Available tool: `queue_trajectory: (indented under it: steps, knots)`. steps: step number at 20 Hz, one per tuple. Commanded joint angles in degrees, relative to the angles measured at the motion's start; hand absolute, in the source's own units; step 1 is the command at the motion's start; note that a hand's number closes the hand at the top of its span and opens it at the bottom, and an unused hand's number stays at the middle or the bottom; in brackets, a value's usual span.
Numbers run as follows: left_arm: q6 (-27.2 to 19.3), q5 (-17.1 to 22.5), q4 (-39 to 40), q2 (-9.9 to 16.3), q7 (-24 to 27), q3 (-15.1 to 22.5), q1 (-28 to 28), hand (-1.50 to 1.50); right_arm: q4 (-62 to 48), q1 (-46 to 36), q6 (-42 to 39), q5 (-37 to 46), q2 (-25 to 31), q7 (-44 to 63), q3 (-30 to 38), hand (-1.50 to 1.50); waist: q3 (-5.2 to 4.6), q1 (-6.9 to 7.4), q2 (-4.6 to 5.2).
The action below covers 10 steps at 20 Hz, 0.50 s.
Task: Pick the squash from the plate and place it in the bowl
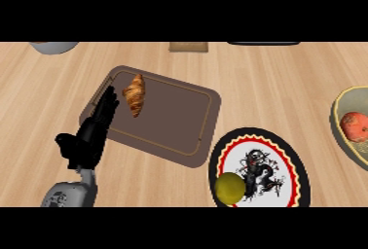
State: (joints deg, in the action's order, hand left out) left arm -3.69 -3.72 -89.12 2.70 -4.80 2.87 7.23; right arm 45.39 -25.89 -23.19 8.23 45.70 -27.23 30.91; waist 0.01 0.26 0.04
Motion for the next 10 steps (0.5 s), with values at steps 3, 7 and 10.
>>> queue_trajectory:
  steps: [3,7,10]
  knots:
    - [-0.4,-0.7,-1.5,-1.1,1.8,1.1,-2.2,0.00,-6.3,-1.3,-7.6,-5.9,5.1,3.8,4.1,-1.50,0.00,0.06,-0.02]
    - [-0.6,-0.2,3.8,-0.8,0.5,-1.0,3.1,0.00,-9.5,3.2,-15.0,-10.1,7.6,1.3,7.4,-1.50,0.00,-0.55,-0.01]
    - [-0.2,-1.1,2.5,-1.1,3.7,0.5,-1.2,0.00,-10.6,5.3,-19.7,-10.9,9.3,-1.2,7.1,-1.50,0.00,-0.34,-0.03]
